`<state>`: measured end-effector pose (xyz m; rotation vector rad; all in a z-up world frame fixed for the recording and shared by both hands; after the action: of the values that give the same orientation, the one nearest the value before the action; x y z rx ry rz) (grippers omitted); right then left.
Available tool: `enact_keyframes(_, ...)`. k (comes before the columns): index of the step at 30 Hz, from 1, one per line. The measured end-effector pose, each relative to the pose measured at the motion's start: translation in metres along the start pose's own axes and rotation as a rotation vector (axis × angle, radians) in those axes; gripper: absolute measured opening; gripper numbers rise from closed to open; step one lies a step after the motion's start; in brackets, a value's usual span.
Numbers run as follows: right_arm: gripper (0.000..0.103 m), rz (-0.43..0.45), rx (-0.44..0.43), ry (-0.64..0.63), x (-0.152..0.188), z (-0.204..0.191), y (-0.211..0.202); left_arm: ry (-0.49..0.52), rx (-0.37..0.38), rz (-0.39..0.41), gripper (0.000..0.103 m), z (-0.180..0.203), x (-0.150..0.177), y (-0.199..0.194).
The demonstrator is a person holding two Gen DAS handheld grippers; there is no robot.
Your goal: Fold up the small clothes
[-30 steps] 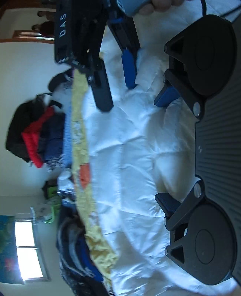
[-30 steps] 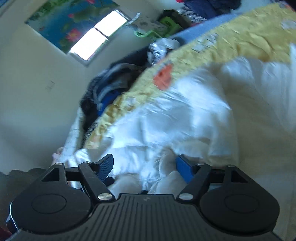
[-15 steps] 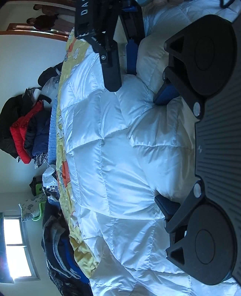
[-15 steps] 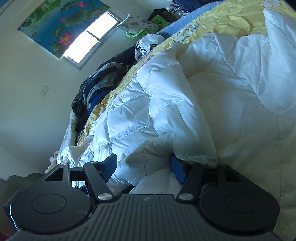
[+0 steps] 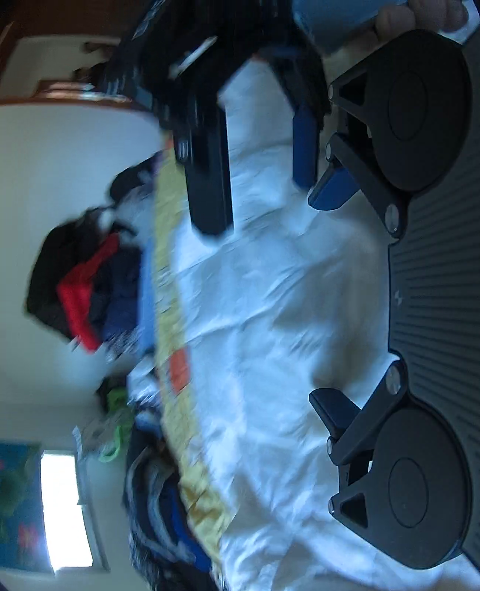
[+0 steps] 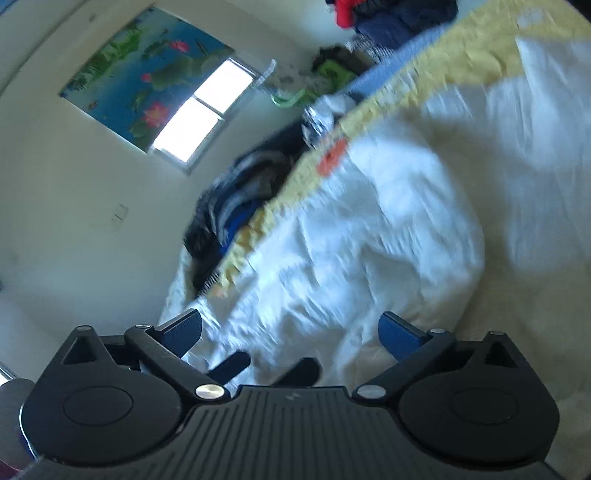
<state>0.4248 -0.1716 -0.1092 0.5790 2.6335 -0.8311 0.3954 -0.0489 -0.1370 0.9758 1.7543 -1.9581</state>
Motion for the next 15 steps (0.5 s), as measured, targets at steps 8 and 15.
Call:
enact_keyframes(8,0.094,0.001,0.011,-0.016,0.010,0.025,0.009,-0.013,0.027,-0.084,0.103,-0.004,0.012,0.038)
enact_keyframes(15,0.097,0.037,0.023,-0.102,0.020,0.019,0.010,0.001,0.005,-0.093,0.103,-0.003,0.013,0.041)
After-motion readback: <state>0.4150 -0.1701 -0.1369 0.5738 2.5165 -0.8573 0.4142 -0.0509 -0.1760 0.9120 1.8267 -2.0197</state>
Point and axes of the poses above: each gripper's, at about its wrist camera, not at the fingertips, and y roughly the way its jaws point, z to its right, x to its underside, the point moved 10 cm from there along y, roughly the way its jaws point, and after that the axes turned 13 degrees about -z, right-handed, at the moved point
